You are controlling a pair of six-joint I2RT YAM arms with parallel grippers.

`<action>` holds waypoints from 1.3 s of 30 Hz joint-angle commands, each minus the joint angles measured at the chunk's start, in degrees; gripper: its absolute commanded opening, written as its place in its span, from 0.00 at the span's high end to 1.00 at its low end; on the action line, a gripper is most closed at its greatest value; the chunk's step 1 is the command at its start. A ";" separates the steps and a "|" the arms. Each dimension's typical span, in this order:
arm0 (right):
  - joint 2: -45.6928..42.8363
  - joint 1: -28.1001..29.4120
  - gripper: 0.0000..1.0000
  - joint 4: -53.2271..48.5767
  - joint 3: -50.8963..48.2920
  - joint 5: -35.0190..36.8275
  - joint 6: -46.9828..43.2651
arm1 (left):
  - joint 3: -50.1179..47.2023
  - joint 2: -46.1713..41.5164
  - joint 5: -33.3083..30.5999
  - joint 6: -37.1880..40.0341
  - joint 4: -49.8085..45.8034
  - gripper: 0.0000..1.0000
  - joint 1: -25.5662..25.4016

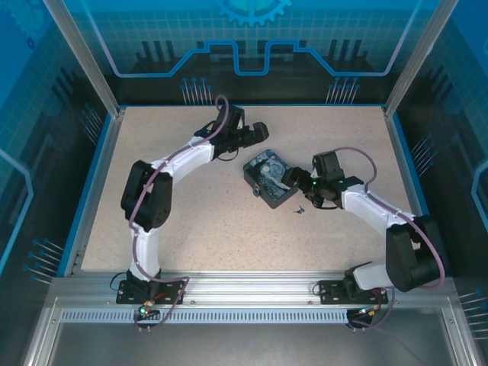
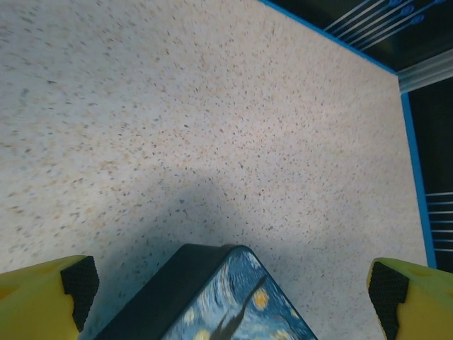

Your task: Unlock the padlock with the key

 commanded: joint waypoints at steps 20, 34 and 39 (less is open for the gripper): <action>15.39 -0.45 0.00 -0.96 18.01 -9.45 -0.54 | -22.30 -8.68 11.60 -7.80 18.47 0.01 0.95; 17.91 3.45 0.00 1.44 18.64 -11.71 1.62 | -47.38 -19.84 5.43 -19.28 36.54 0.01 0.95; 17.47 4.27 0.00 1.92 17.77 -11.13 1.86 | -50.81 -21.41 4.81 -21.28 37.98 0.01 0.86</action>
